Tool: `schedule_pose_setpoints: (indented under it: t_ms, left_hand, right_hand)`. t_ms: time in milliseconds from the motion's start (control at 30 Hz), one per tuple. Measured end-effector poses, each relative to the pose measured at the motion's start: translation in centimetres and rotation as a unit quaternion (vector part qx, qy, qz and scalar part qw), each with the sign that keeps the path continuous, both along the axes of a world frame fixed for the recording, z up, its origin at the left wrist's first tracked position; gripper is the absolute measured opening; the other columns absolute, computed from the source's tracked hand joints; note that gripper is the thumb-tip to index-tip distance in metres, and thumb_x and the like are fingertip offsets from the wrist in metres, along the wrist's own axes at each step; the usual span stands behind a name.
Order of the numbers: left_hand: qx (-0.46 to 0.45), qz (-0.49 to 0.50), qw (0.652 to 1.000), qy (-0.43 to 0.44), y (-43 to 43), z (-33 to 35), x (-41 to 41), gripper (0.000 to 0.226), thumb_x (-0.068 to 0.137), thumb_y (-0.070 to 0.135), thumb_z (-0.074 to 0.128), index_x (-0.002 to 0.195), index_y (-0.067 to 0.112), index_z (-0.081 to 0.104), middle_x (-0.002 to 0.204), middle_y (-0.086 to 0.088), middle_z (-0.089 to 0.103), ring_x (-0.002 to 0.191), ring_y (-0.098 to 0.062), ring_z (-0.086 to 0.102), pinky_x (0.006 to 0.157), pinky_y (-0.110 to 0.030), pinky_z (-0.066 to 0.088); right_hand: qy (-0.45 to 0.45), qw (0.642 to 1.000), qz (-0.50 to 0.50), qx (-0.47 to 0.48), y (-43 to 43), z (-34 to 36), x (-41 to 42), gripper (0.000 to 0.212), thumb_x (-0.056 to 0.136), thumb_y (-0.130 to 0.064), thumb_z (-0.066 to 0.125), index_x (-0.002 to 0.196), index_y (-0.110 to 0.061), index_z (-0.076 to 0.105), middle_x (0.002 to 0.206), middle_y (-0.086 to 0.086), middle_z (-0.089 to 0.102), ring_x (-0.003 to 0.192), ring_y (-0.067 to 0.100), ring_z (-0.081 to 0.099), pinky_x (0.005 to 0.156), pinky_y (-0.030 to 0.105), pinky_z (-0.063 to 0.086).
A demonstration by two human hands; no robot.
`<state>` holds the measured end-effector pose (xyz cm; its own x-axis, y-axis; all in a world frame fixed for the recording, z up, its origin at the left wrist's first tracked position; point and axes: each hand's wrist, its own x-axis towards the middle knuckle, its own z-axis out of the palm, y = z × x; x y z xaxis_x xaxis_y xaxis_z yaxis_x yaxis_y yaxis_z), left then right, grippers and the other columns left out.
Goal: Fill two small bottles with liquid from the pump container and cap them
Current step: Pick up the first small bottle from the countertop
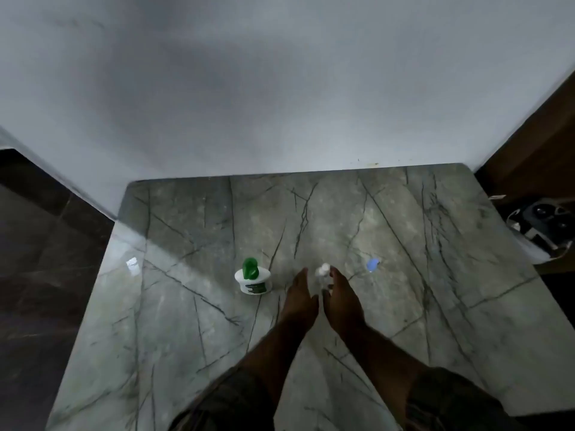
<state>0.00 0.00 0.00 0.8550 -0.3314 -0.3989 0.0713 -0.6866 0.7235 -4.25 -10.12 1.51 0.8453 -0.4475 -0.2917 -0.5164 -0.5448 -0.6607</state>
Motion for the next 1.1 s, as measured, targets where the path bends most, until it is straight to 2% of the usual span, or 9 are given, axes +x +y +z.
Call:
schedule_pose_setpoints:
  t_ms: [133,233,433,533,667,767,867,967,1100]
  left_hand:
    - [-0.040,0.014,0.999,0.017,-0.8,-0.4,0.6,0.068,0.096,0.015,0.058,0.156,0.020,0.028,0.161,-0.003,0.035,0.148,-0.020,0.032,0.122,-0.033,0.024]
    - [-0.073,0.018,0.997,0.027,-1.4,-0.7,0.9,0.061,0.096,0.015,0.059,0.152,0.023,0.037,0.155,-0.002,0.045,0.144,-0.018,0.040,0.122,-0.041,0.031]
    - [-0.079,0.076,0.994,-0.010,-1.4,-0.8,1.5,0.043,0.093,0.019,0.065,0.135,0.022,0.056,0.133,-0.001,0.060,0.125,-0.020,0.055,0.098,-0.022,0.036]
    - [-0.063,0.076,0.995,-0.025,-0.9,-0.7,0.9,0.045,0.092,0.026,0.065,0.136,0.022,0.054,0.127,0.007,0.056,0.119,-0.011,0.051,0.095,-0.021,0.033]
    - [-0.053,0.078,0.996,-0.009,-0.1,-0.7,-0.2,0.031,0.093,0.034,0.062,0.121,0.032,0.050,0.110,0.020,0.053,0.103,-0.004,0.055,0.078,-0.020,0.042]
    - [-0.062,0.108,0.992,-0.003,0.6,-0.3,-0.8,0.022,0.095,0.033,0.062,0.111,0.036,0.047,0.098,0.020,0.058,0.097,-0.007,0.062,0.070,-0.016,0.043]
    - [-0.077,0.113,0.991,-0.006,1.1,0.3,-1.4,0.024,0.094,0.033,0.065,0.110,0.038,0.048,0.099,0.020,0.058,0.092,0.000,0.057,0.069,-0.009,0.040]
    - [-0.082,0.094,0.992,-0.011,1.7,0.3,-1.6,0.026,0.091,0.031,0.069,0.104,0.038,0.047,0.096,0.018,0.062,0.092,-0.001,0.061,0.069,-0.008,0.042]
    - [-0.047,0.073,0.996,-0.011,2.6,0.0,-1.6,0.030,0.089,0.036,0.069,0.113,0.035,0.051,0.110,0.010,0.067,0.100,-0.010,0.064,0.084,-0.029,0.054]
  right_hand:
    - [0.010,0.998,-0.026,0.059,-0.2,-0.7,0.7,0.039,0.101,-0.019,0.048,0.136,-0.034,0.048,0.119,-0.014,0.062,0.122,0.019,0.060,0.084,0.014,0.047]
    - [0.013,0.999,0.011,0.038,-0.6,-1.3,1.2,0.036,0.100,-0.017,0.046,0.135,-0.026,0.051,0.119,-0.002,0.062,0.114,0.020,0.063,0.076,0.011,0.041]
    - [0.027,0.999,0.044,-0.008,-0.9,-0.8,1.6,0.042,0.101,-0.018,0.047,0.142,-0.016,0.049,0.139,0.005,0.060,0.126,0.019,0.057,0.104,0.026,0.044]
    - [0.036,0.998,0.054,-0.024,-1.8,0.2,1.2,0.057,0.095,-0.020,0.054,0.150,-0.019,0.038,0.148,-0.001,0.051,0.126,0.018,0.058,0.105,0.033,0.047]
    - [-0.011,0.996,0.080,-0.030,-1.8,1.9,1.5,0.061,0.085,-0.051,0.062,0.140,-0.032,0.042,0.125,-0.009,0.058,0.092,0.008,0.063,0.077,0.025,0.051]
    - [0.014,0.991,0.123,-0.053,-1.1,3.1,2.4,0.064,0.078,-0.076,0.051,0.122,-0.030,0.055,0.105,-0.009,0.063,0.090,0.009,0.062,0.074,0.025,0.052]
    - [0.040,0.986,0.139,-0.086,0.0,3.9,3.4,0.049,0.083,-0.068,0.056,0.103,-0.023,0.060,0.089,-0.007,0.065,0.081,0.013,0.064,0.066,0.027,0.050]
    - [0.065,0.975,0.165,-0.136,0.4,4.5,4.0,0.032,0.090,-0.047,0.060,0.102,-0.018,0.060,0.095,0.003,0.069,0.089,0.023,0.067,0.068,0.030,0.049]
    - [0.065,0.963,0.238,-0.112,0.2,5.0,3.6,0.015,0.093,-0.025,0.058,0.104,-0.018,0.065,0.102,0.007,0.070,0.096,0.024,0.067,0.079,0.031,0.052]
